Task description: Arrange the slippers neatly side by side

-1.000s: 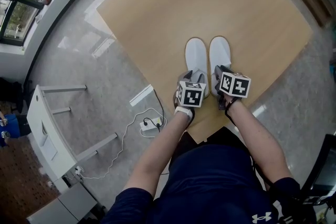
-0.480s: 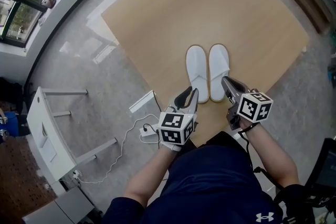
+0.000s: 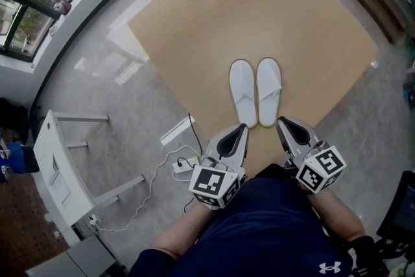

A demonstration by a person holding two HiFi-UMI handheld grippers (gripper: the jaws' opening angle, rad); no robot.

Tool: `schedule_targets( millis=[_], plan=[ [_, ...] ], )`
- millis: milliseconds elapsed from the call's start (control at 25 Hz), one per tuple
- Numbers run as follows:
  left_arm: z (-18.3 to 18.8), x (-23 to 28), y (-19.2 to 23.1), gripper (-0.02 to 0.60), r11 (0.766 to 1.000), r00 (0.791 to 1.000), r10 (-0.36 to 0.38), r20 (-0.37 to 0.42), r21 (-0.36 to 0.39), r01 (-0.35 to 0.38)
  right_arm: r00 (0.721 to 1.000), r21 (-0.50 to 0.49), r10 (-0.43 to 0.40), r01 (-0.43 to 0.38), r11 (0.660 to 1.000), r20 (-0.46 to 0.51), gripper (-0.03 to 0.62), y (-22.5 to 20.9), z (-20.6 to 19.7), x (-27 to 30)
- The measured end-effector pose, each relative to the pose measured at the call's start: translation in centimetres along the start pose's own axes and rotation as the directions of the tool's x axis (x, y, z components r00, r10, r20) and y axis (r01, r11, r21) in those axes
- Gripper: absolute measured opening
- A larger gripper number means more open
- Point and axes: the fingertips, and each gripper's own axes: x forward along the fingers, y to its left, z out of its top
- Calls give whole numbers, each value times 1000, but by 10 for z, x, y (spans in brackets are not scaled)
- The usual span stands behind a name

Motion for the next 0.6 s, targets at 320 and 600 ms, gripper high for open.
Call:
schedule_targets(
  millis=[320, 600],
  plan=[
    [5, 1, -21, 3, 994, 998, -55, 12, 97, 54, 999, -120, -18, 21, 992, 32, 12, 9, 5, -11],
    [1, 1, -23, 3, 992, 998, -58, -4, 108, 58, 999, -169, -5, 12, 986, 41, 12, 15, 7, -11]
  ],
)
